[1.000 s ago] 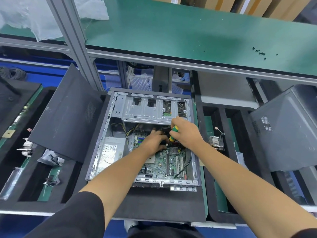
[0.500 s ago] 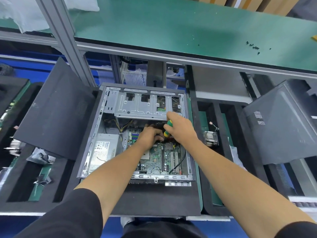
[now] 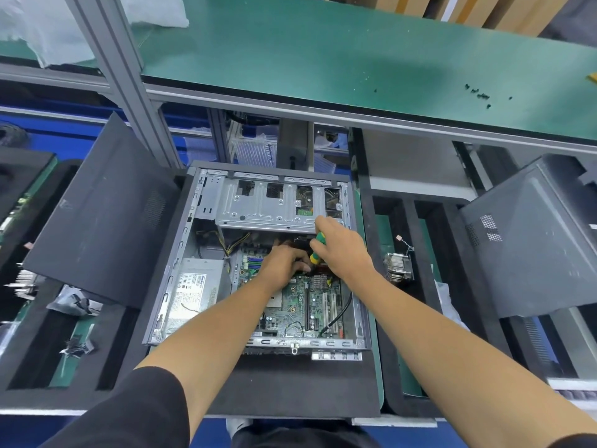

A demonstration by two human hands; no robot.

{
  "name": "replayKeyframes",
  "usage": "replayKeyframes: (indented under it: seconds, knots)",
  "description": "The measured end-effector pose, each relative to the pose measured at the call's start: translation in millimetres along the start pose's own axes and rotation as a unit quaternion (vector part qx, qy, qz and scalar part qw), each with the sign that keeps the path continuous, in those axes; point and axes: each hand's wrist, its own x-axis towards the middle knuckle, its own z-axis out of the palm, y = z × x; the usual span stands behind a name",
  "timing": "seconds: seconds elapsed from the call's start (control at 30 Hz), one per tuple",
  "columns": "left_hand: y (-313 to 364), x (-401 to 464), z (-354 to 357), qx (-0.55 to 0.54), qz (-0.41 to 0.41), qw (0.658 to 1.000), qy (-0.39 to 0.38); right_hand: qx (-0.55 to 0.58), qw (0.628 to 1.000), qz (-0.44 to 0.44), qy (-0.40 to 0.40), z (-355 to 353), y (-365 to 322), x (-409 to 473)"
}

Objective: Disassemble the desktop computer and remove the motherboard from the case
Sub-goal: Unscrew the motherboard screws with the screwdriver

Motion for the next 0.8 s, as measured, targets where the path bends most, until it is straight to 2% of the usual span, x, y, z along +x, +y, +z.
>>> replayKeyframes:
  seconds: [0.8]
  knots:
    - [-0.3,-2.0,-0.2,0.001,0.015,1.0,0.007,-0.003,1.0,0.0,-0.008,-3.8,-2.7,-0.6]
